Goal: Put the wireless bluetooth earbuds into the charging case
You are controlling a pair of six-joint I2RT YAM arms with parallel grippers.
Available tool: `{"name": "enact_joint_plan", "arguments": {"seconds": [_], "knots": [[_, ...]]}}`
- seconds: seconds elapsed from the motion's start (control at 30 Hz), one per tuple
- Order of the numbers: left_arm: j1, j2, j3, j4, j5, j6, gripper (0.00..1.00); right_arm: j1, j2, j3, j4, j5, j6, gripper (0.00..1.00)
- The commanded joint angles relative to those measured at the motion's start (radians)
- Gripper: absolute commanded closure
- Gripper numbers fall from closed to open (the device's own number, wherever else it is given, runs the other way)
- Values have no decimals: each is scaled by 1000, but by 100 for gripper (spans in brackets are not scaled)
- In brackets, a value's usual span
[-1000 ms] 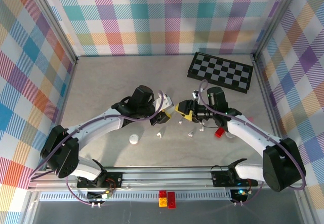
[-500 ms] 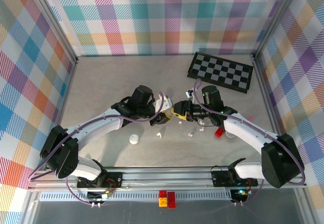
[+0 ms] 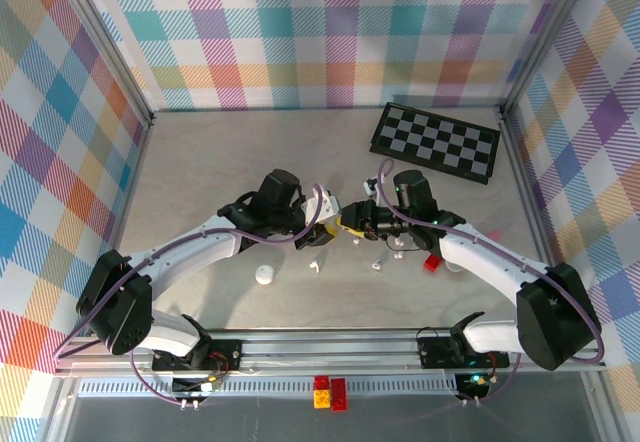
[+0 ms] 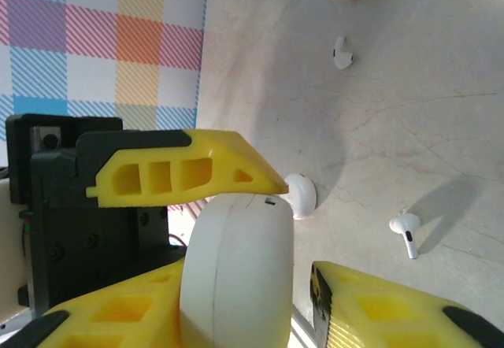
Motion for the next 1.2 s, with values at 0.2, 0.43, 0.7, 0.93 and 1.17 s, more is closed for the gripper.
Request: {"name": "enact_joint_plan", "arguments": {"seconds": [0.2,0.43,0.7,0.93,1.17], "knots": [[-9,-24,-2,-10,13,44,70,-1,-11,24,6,12,16,59],[-8,-27,-6,7,10,31,69,-1,12,32,17,-10,19,71],[-6,-76,-111,264,8,-89,27,-71,-24,-30,171,-64,115,84],[28,-96,-251,738,43,-377,6,-174,-90,-99,425,-219,258,84],[53,-4,-394,1348,106,-481,4,-220,-143,-134,642,-283,418,85]]}}
